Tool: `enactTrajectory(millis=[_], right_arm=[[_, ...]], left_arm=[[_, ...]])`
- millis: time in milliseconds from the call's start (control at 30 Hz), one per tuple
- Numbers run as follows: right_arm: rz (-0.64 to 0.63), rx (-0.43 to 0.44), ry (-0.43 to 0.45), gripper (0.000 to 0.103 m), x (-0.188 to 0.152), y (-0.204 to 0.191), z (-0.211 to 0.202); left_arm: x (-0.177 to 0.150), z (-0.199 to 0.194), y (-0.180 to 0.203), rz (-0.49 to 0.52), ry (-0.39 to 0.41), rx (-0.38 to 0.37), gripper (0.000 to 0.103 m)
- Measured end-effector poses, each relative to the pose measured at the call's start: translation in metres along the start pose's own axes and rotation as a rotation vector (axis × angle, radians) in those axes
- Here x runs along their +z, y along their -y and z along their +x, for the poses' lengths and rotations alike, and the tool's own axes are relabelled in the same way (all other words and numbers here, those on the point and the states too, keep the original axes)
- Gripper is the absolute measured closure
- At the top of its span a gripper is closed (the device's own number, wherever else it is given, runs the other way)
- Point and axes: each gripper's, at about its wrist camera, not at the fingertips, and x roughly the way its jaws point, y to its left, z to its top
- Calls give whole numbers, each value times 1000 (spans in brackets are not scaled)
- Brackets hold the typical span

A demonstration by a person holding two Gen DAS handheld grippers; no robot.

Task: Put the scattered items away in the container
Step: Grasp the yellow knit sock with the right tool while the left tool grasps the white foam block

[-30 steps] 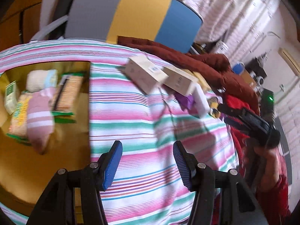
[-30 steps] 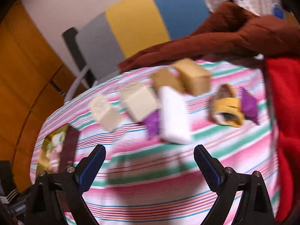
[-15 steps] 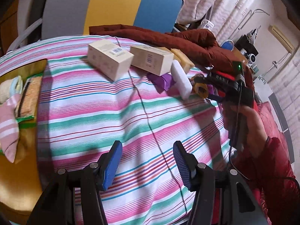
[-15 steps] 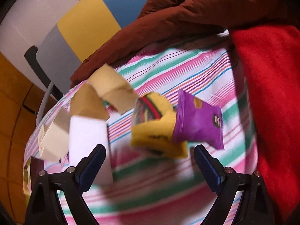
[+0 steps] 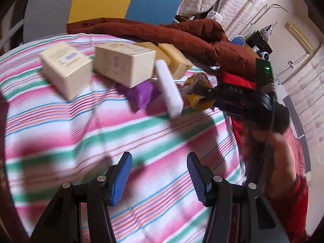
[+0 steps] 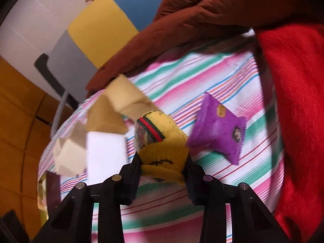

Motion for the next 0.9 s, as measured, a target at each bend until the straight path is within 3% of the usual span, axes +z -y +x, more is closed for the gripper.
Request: enactTrajectory(millis=[100,367,467,533,567,767,900], right_arm=[[18,43,2,67,-1,0,-4],[100,55,-4,67,-1,16,-1],[100,55,0,67,1,17,-1],[101,53,0,67,2,16,3],[101,54,-3,67,2,17,3],[98,50,-6,67,4,16,5],[99,48,-2,67,3,18,1]], left_arm=[[17,19,8,-16,-19,-22,46],[52,63,23,-46,-41,-45,46],[57,72,22,-52,-35,-30,56],[59,76,17,-77,-35,-41,81],[58,78,13,-85,-48,-41,85],[39,60,8,-7,-26,-47,85],[19,36,-1,-11,-28,-72,85]])
